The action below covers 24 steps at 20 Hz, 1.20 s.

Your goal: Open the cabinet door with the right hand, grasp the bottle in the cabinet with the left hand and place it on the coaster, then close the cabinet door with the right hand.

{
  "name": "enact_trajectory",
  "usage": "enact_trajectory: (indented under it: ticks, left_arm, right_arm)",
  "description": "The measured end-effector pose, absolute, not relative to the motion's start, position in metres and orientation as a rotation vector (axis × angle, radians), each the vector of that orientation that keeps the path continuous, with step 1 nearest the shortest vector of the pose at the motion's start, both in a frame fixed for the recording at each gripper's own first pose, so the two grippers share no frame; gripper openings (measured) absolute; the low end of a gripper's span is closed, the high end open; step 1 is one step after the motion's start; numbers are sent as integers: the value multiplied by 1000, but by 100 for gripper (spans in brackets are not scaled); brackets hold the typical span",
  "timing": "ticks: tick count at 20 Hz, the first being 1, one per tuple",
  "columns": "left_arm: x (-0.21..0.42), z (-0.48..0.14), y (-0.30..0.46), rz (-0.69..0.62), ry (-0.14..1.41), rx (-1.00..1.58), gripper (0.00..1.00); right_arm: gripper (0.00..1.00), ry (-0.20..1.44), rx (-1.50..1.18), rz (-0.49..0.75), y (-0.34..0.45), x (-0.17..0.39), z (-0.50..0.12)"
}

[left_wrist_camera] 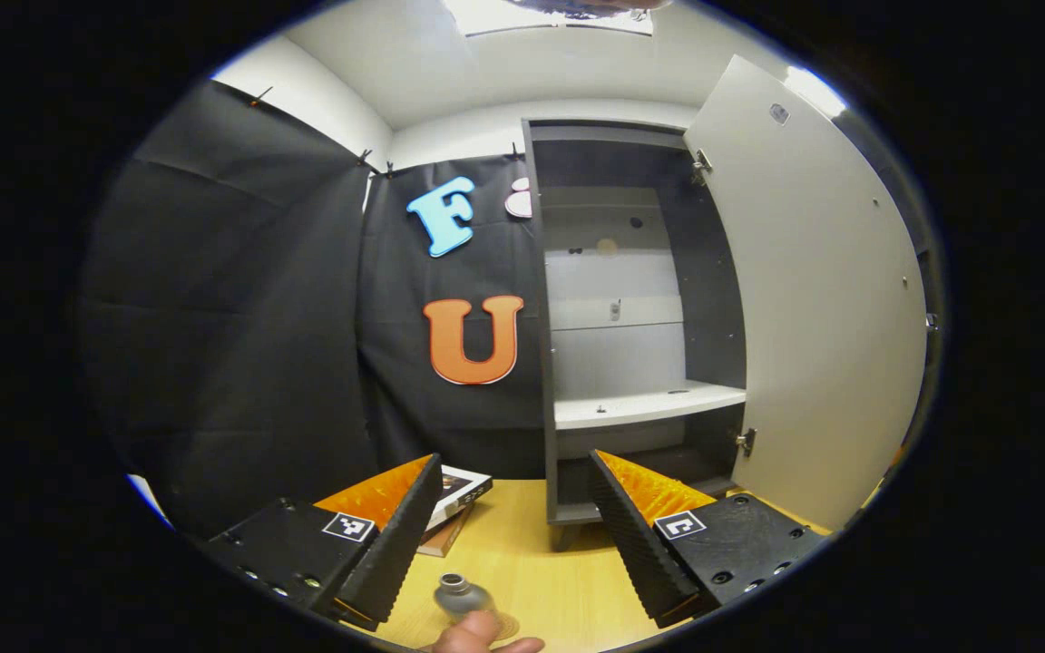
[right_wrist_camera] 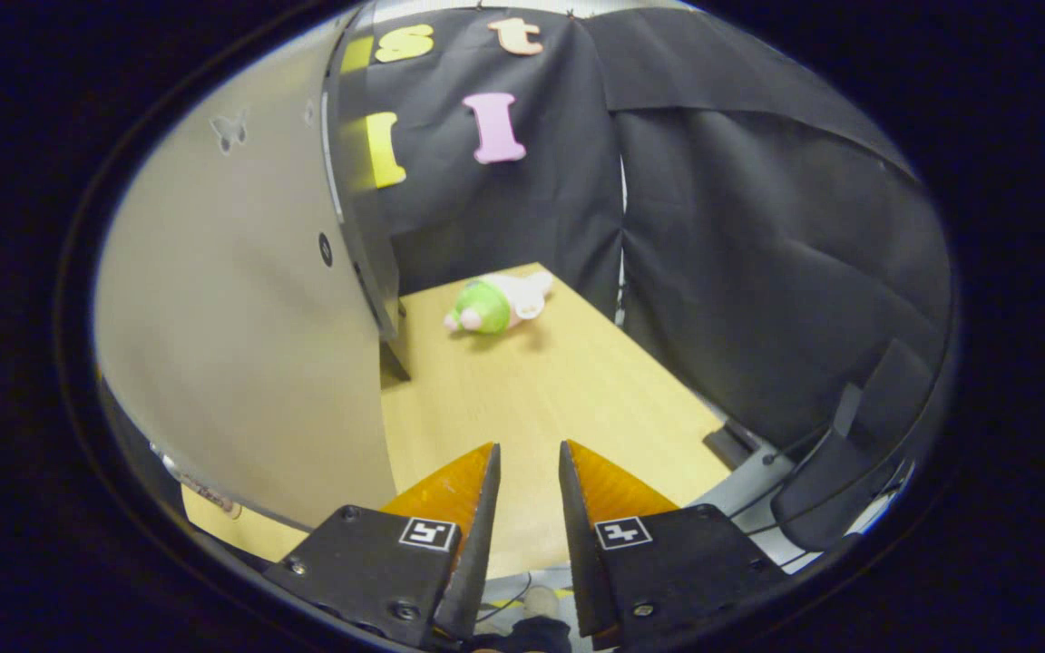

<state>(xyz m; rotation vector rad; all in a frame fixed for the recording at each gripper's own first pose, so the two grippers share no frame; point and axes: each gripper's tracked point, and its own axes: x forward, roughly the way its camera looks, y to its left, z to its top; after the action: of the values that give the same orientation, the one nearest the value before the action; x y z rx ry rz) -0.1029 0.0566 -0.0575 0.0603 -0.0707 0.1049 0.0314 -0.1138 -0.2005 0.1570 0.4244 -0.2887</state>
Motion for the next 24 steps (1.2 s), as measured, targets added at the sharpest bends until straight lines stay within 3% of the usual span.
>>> enact_trajectory:
  ticks: [1,5,6,9,10,14,17,21,22,24]
  left_arm:
    - [-97,-56,45,91,-35,51,96]
    - [-75,-46,12,100,80,23,96]
    - [-71,-40,5,111,86,24,96]
    - [-60,-15,-25,99,80,42,96]
    - [-58,-6,-33,99,73,57,96]
    - [-53,7,-63,70,63,87,96]
    - [-54,8,-73,35,63,99,96]
    - [-49,15,-81,-14,36,116,96]
    - [-48,17,-81,-21,31,112,96]
    - [-44,17,-80,-26,29,98,96]
  right_arm:
    - [43,402,142,-284,-119,30,-190]
    - [50,269,123,-253,-135,33,-123]
    - [66,237,127,-229,-134,36,-105]
    - [66,161,99,-211,-140,46,-58]
    - [73,148,104,-199,-138,49,-47]
    - [82,136,175,-143,-126,52,-13]
    - [84,98,159,-157,-121,40,22]
    - [99,-16,67,-185,-107,24,64]
    - [94,-27,42,-195,-107,23,64]
    - [92,-23,55,-202,-103,22,63]
